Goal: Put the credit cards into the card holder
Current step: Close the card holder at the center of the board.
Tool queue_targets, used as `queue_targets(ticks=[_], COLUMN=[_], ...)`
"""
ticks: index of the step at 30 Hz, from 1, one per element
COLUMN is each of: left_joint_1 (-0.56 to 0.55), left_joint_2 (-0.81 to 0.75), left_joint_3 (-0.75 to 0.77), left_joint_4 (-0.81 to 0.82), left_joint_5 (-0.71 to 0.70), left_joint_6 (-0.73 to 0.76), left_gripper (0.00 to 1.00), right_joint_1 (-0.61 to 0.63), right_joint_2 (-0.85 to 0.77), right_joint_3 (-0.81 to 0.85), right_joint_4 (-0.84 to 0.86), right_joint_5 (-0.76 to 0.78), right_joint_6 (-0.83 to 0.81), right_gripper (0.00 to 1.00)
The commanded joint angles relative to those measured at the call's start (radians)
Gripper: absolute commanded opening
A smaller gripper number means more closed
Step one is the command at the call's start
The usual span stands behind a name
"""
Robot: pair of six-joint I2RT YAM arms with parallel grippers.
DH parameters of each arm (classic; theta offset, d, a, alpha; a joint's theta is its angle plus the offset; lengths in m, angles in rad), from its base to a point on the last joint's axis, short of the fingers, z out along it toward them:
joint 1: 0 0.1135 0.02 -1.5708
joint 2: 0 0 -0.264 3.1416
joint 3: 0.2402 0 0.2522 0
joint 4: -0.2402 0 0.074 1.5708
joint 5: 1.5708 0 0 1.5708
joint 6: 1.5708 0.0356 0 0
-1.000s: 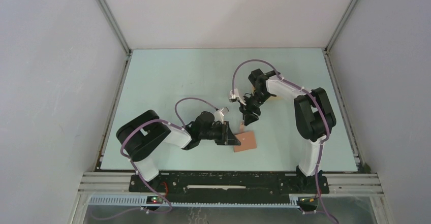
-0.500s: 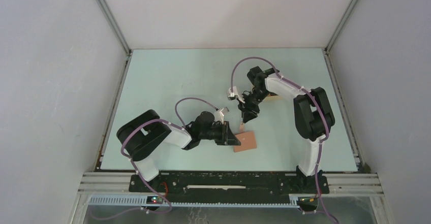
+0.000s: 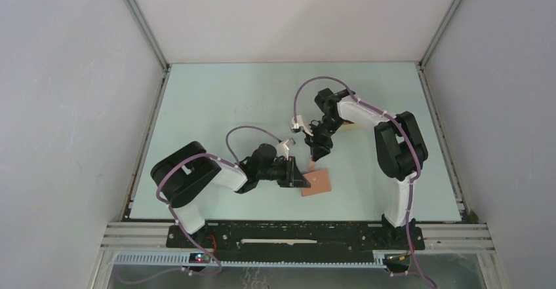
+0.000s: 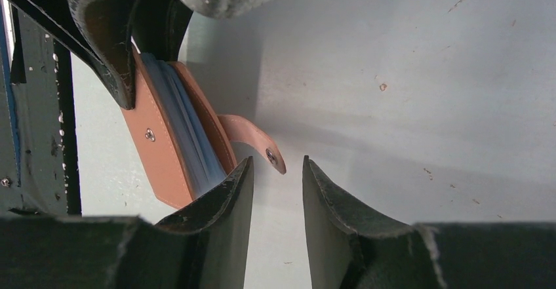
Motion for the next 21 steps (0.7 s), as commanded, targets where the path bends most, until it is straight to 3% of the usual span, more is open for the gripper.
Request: queue_targets(ticks=[1, 21], left_joint_1=[-0.003, -0.004], left_joint_2=[0.032, 0.033], left_joint_3=[0.008, 0.008], left_joint_4=[-0.066, -0.07], left_joint_5=[-0.029, -0.04], left_joint_6=[0.055, 0.05], left_gripper=[0.0, 0.0], right_joint_1=[0.006, 0.008], right_joint_2=[0.01, 0.018], right_joint_3=[0.034, 0.075], right_joint_4=[-0.011, -0.113], right_joint_5=[0.012, -0.049], right_joint_6=[0.0, -0.075], right_gripper=[0.4, 0.04])
